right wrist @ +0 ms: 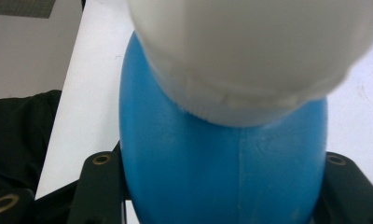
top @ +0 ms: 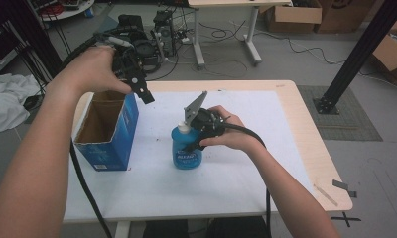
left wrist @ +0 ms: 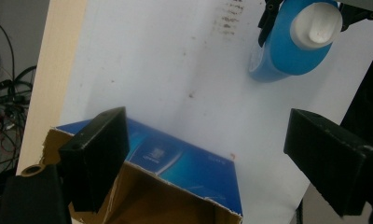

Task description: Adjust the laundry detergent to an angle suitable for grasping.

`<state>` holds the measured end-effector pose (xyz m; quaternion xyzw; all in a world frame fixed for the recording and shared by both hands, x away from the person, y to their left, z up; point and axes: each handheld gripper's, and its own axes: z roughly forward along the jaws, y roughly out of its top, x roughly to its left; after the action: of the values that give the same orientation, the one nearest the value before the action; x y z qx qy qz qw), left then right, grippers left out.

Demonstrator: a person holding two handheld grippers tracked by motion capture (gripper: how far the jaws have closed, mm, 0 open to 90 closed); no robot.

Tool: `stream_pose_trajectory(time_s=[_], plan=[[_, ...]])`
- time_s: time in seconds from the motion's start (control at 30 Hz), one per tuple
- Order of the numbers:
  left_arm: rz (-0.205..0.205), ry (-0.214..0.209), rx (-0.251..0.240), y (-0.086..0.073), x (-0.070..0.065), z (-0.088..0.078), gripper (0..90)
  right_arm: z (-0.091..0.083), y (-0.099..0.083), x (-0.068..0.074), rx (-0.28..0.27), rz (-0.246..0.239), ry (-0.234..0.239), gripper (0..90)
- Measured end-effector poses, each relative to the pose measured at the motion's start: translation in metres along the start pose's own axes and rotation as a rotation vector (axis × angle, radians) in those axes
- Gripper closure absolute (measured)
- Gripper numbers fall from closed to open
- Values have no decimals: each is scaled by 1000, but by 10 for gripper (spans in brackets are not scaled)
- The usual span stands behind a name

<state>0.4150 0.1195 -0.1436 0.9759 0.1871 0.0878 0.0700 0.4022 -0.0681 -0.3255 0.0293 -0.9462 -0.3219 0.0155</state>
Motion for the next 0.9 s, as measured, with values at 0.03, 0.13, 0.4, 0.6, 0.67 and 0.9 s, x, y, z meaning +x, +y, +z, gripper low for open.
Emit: stream_pose_trajectory(time_s=[0.03,0.13,0.4,0.6,0.67,0.9], plan=[[2,0,-2,0,0,0,149,2,-1,-1,6,-2,-4,432],[4,0,-4,1,0,0,149,6,-4,-1,8,0,-9,432],[2,-6,3,2,0,3,149,9,-5,-2,9,-4,-2,426],[-1,-10,5,2,1,4,148,9,-5,-2,10,19,1,408],[-1,-11,6,2,1,4,148,9,-5,-2,6,27,7,390],[0,-12,10,2,0,4,148,8,-6,0,22,41,9,265]])
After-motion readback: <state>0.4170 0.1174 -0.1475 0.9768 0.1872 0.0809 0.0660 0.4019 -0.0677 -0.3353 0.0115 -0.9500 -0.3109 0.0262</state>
